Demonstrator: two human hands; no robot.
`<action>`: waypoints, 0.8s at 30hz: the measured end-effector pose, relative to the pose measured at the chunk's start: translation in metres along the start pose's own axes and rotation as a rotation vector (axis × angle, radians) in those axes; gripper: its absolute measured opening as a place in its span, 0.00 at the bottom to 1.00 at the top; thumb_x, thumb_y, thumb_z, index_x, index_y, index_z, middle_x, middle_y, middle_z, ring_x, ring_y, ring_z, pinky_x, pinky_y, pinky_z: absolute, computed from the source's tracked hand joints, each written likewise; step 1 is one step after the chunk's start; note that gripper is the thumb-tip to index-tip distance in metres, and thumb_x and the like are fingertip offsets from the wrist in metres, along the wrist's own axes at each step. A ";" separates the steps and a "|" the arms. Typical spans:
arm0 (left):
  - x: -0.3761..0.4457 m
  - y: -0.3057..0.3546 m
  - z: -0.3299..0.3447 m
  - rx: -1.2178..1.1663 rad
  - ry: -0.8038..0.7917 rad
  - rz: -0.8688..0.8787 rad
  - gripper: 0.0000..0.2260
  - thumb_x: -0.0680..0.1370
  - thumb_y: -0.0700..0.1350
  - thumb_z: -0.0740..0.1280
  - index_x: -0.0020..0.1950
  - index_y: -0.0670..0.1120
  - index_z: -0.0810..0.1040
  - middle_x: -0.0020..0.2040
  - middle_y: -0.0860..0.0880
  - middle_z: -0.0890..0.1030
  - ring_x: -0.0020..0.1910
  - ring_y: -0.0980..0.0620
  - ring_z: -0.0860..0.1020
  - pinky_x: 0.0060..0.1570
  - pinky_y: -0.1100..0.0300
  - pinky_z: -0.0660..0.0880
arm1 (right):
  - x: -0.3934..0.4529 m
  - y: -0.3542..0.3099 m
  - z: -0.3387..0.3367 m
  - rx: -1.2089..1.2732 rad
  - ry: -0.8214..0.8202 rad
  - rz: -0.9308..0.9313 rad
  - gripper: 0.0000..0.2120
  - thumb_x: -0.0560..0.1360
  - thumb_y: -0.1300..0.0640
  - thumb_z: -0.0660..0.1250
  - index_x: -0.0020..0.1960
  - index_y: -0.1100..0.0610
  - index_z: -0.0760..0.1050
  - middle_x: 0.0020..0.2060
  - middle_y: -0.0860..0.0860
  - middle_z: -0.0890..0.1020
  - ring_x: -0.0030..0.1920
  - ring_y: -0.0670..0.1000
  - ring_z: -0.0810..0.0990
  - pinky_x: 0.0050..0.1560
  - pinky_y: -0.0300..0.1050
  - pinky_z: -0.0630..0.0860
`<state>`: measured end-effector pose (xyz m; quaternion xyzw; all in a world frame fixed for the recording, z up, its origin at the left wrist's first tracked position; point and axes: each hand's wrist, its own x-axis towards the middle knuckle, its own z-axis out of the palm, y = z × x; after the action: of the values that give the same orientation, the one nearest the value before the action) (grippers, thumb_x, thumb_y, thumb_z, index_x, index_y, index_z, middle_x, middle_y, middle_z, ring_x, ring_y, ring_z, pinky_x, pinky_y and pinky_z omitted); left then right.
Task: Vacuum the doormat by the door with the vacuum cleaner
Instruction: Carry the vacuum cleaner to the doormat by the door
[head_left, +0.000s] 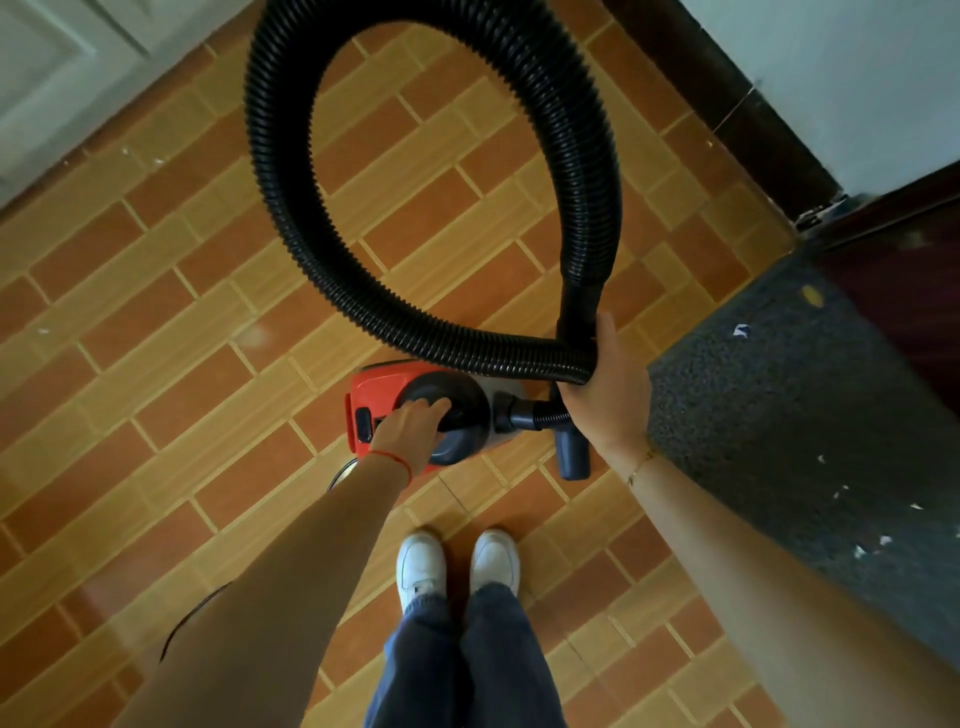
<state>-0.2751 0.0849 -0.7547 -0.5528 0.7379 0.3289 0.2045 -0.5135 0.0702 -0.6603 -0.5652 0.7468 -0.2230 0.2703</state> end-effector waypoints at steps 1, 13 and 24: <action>0.001 -0.001 0.002 -0.007 0.001 -0.010 0.19 0.80 0.41 0.62 0.71 0.48 0.67 0.56 0.44 0.77 0.53 0.45 0.78 0.51 0.50 0.78 | 0.001 0.001 0.002 0.016 -0.001 -0.002 0.11 0.74 0.56 0.69 0.54 0.53 0.71 0.38 0.43 0.77 0.32 0.45 0.76 0.25 0.38 0.69; 0.006 0.009 0.016 -0.043 0.073 -0.015 0.19 0.79 0.40 0.63 0.70 0.45 0.66 0.56 0.44 0.76 0.52 0.46 0.78 0.51 0.54 0.78 | 0.005 0.008 0.021 0.241 -0.073 0.015 0.30 0.67 0.56 0.77 0.63 0.53 0.65 0.51 0.49 0.75 0.49 0.47 0.78 0.41 0.34 0.77; -0.028 -0.010 0.037 -0.332 0.259 -0.174 0.33 0.75 0.38 0.67 0.77 0.41 0.54 0.74 0.43 0.62 0.74 0.44 0.61 0.69 0.50 0.67 | 0.009 0.007 0.017 0.254 -0.295 0.020 0.48 0.57 0.45 0.82 0.68 0.48 0.58 0.60 0.47 0.67 0.60 0.44 0.68 0.53 0.28 0.68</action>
<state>-0.2596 0.1287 -0.7645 -0.6781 0.6432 0.3532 0.0421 -0.5091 0.0630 -0.6789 -0.5456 0.6705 -0.2276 0.4483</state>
